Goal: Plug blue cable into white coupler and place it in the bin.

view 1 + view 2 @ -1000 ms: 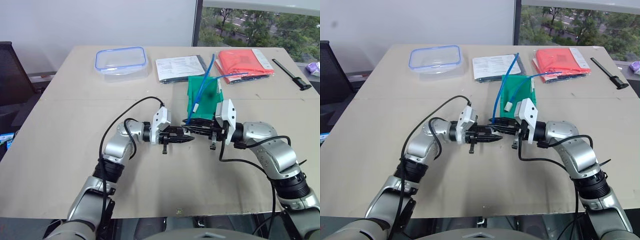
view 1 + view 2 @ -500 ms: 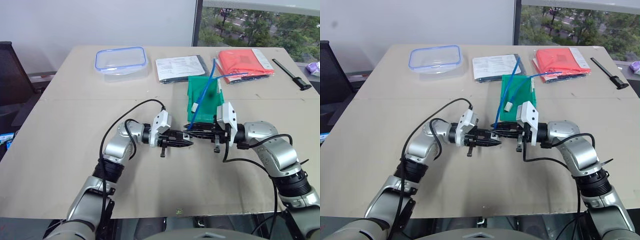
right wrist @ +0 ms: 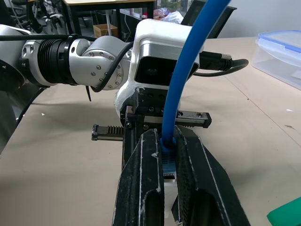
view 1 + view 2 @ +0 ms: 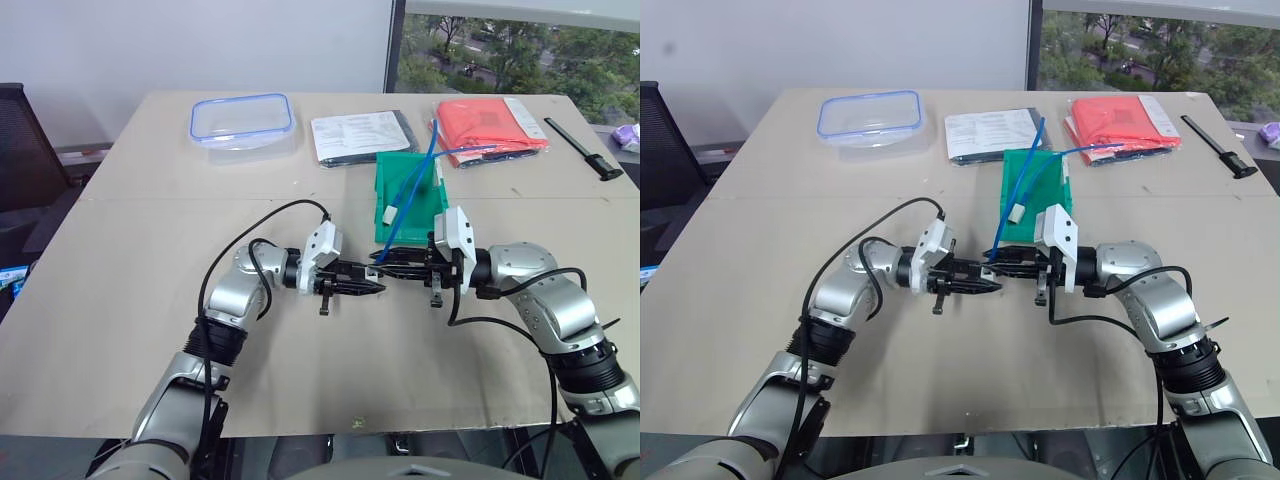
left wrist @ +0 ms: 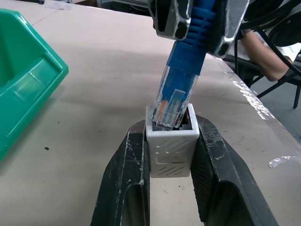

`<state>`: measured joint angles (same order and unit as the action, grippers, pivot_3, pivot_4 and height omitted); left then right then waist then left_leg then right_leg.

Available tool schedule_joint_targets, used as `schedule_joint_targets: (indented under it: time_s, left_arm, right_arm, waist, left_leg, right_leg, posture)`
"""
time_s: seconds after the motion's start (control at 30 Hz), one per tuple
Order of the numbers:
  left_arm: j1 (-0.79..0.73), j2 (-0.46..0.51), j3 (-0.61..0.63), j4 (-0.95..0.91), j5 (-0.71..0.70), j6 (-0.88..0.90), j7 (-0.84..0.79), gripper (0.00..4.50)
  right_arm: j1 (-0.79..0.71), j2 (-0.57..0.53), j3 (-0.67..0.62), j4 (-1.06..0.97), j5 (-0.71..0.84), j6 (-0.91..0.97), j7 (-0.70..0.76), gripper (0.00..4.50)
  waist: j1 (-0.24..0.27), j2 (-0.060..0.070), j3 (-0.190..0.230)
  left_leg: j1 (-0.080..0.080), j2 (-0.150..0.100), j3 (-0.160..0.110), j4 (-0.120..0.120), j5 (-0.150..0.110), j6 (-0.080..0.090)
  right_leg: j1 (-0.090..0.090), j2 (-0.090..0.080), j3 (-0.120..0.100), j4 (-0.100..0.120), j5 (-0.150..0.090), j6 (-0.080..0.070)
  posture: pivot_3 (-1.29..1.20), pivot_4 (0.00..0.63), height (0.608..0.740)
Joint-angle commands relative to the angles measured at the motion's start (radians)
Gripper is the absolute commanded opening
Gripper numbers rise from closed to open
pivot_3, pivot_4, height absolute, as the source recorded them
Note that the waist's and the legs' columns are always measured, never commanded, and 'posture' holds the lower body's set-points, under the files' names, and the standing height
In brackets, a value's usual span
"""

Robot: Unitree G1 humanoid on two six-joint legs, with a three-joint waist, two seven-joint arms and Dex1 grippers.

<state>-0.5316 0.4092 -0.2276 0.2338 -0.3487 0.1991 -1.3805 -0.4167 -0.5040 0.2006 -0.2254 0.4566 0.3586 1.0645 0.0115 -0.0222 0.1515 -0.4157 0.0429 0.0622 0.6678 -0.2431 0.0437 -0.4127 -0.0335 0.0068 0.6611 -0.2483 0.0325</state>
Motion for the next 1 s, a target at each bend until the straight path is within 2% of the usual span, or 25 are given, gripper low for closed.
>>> schedule_joint_targets:
  time_s: [0.03,1.0]
  left_arm:
    - [-0.009,0.0,0.015,-0.031,-0.016,-0.012,-0.008,0.57]
    - [-0.003,-0.011,0.006,-0.022,-0.002,-0.017,-0.002,0.57]
  right_arm:
    - [0.003,-0.007,0.009,-0.008,-0.002,0.012,0.013,0.0]
    - [-0.011,-0.026,0.013,-0.038,0.029,0.094,0.027,0.0]
  waist:
    - [0.0,0.0,0.0]
    - [0.0,0.0,0.0]
  left_leg:
    - [0.0,0.0,0.0,0.0,0.0,0.0]
    - [0.0,0.0,0.0,0.0,0.0,0.0]
  right_leg:
    - [0.0,0.0,0.0,0.0,0.0,0.0]
    - [0.0,0.0,0.0,0.0,0.0,0.0]
  posture:
    - [0.0,0.15,0.737]
    - [0.0,0.15,0.737]
